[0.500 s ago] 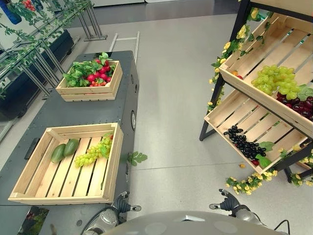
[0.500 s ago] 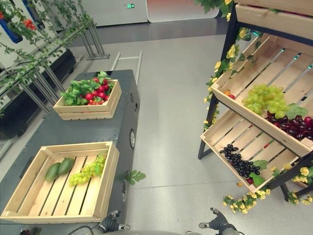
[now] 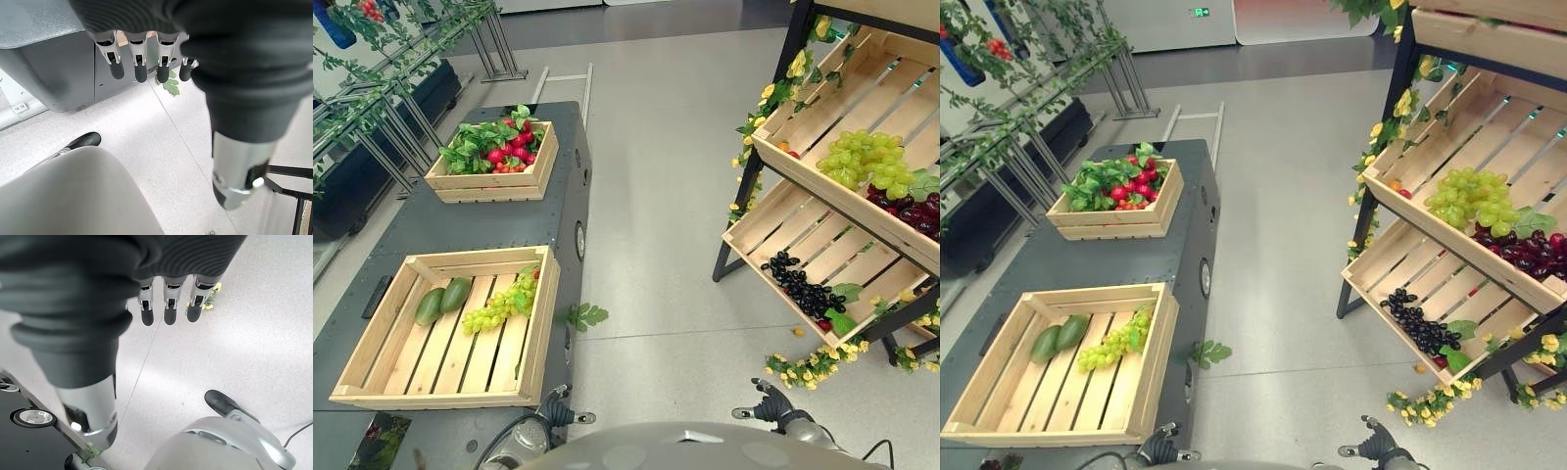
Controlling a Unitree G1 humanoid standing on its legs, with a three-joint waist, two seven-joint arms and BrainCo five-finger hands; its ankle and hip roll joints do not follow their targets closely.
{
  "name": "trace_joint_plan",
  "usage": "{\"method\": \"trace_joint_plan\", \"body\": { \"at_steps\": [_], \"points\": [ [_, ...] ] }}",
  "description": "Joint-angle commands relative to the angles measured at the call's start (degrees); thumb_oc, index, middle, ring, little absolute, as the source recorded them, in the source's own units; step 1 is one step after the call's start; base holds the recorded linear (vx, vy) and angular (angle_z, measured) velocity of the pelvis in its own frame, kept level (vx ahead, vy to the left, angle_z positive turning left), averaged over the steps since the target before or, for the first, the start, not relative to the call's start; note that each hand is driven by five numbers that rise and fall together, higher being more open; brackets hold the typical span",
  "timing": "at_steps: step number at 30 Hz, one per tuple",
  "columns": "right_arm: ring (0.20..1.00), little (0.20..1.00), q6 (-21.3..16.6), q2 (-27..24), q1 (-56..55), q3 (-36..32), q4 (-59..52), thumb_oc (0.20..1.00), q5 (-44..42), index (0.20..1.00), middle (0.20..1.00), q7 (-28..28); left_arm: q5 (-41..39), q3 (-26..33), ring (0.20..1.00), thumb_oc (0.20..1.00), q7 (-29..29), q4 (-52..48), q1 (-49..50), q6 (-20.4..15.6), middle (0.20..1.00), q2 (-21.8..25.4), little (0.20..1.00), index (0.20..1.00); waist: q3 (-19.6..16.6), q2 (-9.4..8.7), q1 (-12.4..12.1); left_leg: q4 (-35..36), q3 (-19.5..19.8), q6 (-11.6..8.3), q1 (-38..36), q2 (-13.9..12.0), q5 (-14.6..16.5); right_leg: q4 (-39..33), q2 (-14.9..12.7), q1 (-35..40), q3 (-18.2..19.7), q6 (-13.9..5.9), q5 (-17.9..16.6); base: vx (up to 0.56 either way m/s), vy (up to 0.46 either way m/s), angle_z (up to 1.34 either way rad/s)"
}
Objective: Pick up the fruits from the basket on one side to the basket on the other side
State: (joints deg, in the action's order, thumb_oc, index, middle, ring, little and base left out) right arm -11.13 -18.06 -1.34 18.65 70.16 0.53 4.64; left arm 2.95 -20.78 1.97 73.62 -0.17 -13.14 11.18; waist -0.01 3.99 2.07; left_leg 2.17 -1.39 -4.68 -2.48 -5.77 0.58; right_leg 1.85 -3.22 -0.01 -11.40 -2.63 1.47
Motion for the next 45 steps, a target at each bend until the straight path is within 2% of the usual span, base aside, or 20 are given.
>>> {"method": "trace_joint_plan", "body": {
  "at_steps": [1,6,8,9,11,12,14,18,28,35,39,44,45],
  "points": [
    [1.000,1.000,-1.57,2.74,2.85,1.03,2.17,1.000,-1.10,1.000,1.000,0.11,-1.43,3.39,1.000,1.000,-0.30,2.31,-2.43,-0.76,1.000,1.31,1.000,1.000,-0.09,-6.44,-0.85,1.54,-1.29,2.91,-2.52,4.30,1.78,-2.98,-3.39,2.54,7.00,-4.73,-3.57,0.00,0.000,0.00],
    [1.000,1.000,-2.02,2.78,2.83,0.01,1.63,1.000,-3.54,1.000,1.000,0.24,-1.76,3.25,1.000,1.000,0.08,1.87,-2.40,-1.18,1.000,1.28,1.000,1.000,-0.13,-6.35,-0.82,1.55,-1.47,2.93,-2.60,4.35,1.81,-2.99,-3.36,2.57,7.08,-4.74,-3.57,0.00,0.000,0.00],
    [1.000,1.000,-3.32,2.50,3.34,-0.98,-1.37,1.000,-6.64,1.000,1.000,0.90,-2.71,2.77,1.000,1.000,1.40,-1.43,-2.80,-2.56,1.000,1.87,1.000,1.000,-0.12,-6.25,-0.76,1.54,-1.50,2.90,-2.63,4.34,1.86,-2.97,-3.36,2.56,7.15,-4.76,-3.57,0.00,0.000,0.00],
    [1.000,1.000,-4.95,1.71,3.09,-2.07,-8.72,1.000,-9.91,1.000,1.000,1.91,-5.61,3.42,1.000,1.000,2.99,-7.78,-2.63,-4.25,1.000,3.21,1.000,1.000,0.03,-6.18,-0.72,1.49,-1.51,2.85,-2.51,4.34,1.76,-2.90,-3.37,2.42,7.23,-4.80,-3.53,0.00,0.000,0.00],
    [1.000,1.000,-6.26,0.14,2.58,-3.44,-16.38,1.000,-11.50,1.000,1.000,2.59,-7.58,3.85,1.000,1.000,4.03,-17.81,-1.57,-5.88,1.000,5.83,1.000,1.000,0.55,-6.14,-0.69,1.17,-1.51,2.84,-1.80,4.45,1.11,-2.66,-3.50,1.81,7.12,-4.82,-4.09,-0.03,-0.001,0.00],
    [1.000,1.000,-6.21,0.13,2.44,-3.42,-16.44,1.000,-11.49,1.000,1.000,2.59,-7.60,3.82,1.000,1.000,4.01,-17.91,-1.41,-5.80,1.000,5.85,1.000,1.000,0.47,-6.04,-0.67,1.39,-1.44,2.83,-2.30,4.35,1.65,-2.76,-3.40,2.26,7.07,-4.90,-3.60,0.00,0.000,0.00],
    [1.000,1.000,-7.13,-2.21,3.28,-4.04,-24.67,1.000,-11.74,1.000,1.000,2.78,-9.50,4.37,1.000,1.000,4.32,-27.45,-1.02,-7.08,1.000,8.72,1.000,1.000,0.83,-6.03,-0.68,1.09,-1.63,2.86,-1.63,4.43,1.05,-2.54,-3.55,1.66,7.10,-4.90,-4.10,0.00,0.000,0.00],
    [1.000,1.000,-7.17,-3.20,4.59,-5.39,-30.63,1.000,-13.47,1.000,1.000,2.79,-10.37,4.94,1.000,1.000,4.51,-35.46,-1.62,-7.22,1.000,10.63,1.000,1.000,0.70,-5.97,-0.73,1.35,-1.79,2.81,-2.18,4.28,1.65,-2.72,-3.48,2.16,7.10,-5.01,-3.53,0.00,-0.002,0.00],
    [1.000,1.000,-8.77,-4.59,3.79,-8.51,-43.50,1.000,-11.70,1.000,1.000,3.29,-14.41,6.46,1.000,1.000,2.26,-49.51,-1.35,-8.18,1.000,11.27,1.000,1.000,0.90,-6.02,-0.47,0.99,-2.27,2.83,-1.84,4.10,1.33,-2.50,-3.40,1.55,7.36,-4.92,-3.92,-0.01,-0.001,0.00],
    [1.000,1.000,-9.48,-5.18,3.53,-8.88,-50.40,1.000,-10.75,1.000,1.000,2.07,-17.12,11.30,1.000,1.000,2.81,-56.89,0.56,-9.07,1.000,11.33,1.000,1.000,1.43,-6.24,-0.72,0.39,-2.34,2.91,-1.20,4.00,1.43,-2.27,-3.49,1.13,7.24,-4.96,-3.90,-0.01,0.003,-0.01],
    [1.000,1.000,-9.25,-5.89,5.40,-8.26,-52.40,1.000,-11.36,1.000,1.000,0.87,-20.22,16.54,1.000,1.000,3.44,-60.56,2.99,-8.35,1.000,11.90,1.000,1.000,2.47,-6.72,-2.01,-1.97,-1.41,3.43,0.48,4.82,2.08,-1.36,-4.14,0.78,6.62,-5.06,-3.78,-0.02,0.051,0.01],
    [1.000,1.000,-8.64,-5.76,8.26,-6.51,-51.53,1.000,-11.89,1.000,1.000,0.31,-19.11,19.44,1.000,1.000,4.83,-61.11,3.27,-7.81,1.000,13.70,1.000,1.000,2.95,-7.62,-3.88,-3.71,0.15,4.20,2.08,6.16,3.37,-0.55,-5.60,0.86,5.19,-5.65,-3.25,-0.02,0.079,0.17],
    [1.000,1.000,-8.43,-5.16,9.01,-6.12,-51.16,1.000,-12.51,1.000,1.000,0.13,-17.12,21.38,1.000,1.000,5.86,-61.31,4.07,-7.60,1.000,14.63,1.000,1.000,3.14,-8.15,-5.35,-4.64,1.05,4.75,3.04,7.26,3.75,0.29,-6.78,0.68,4.23,-6.05,-3.19,-0.01,0.125,0.34]
  ]
}}
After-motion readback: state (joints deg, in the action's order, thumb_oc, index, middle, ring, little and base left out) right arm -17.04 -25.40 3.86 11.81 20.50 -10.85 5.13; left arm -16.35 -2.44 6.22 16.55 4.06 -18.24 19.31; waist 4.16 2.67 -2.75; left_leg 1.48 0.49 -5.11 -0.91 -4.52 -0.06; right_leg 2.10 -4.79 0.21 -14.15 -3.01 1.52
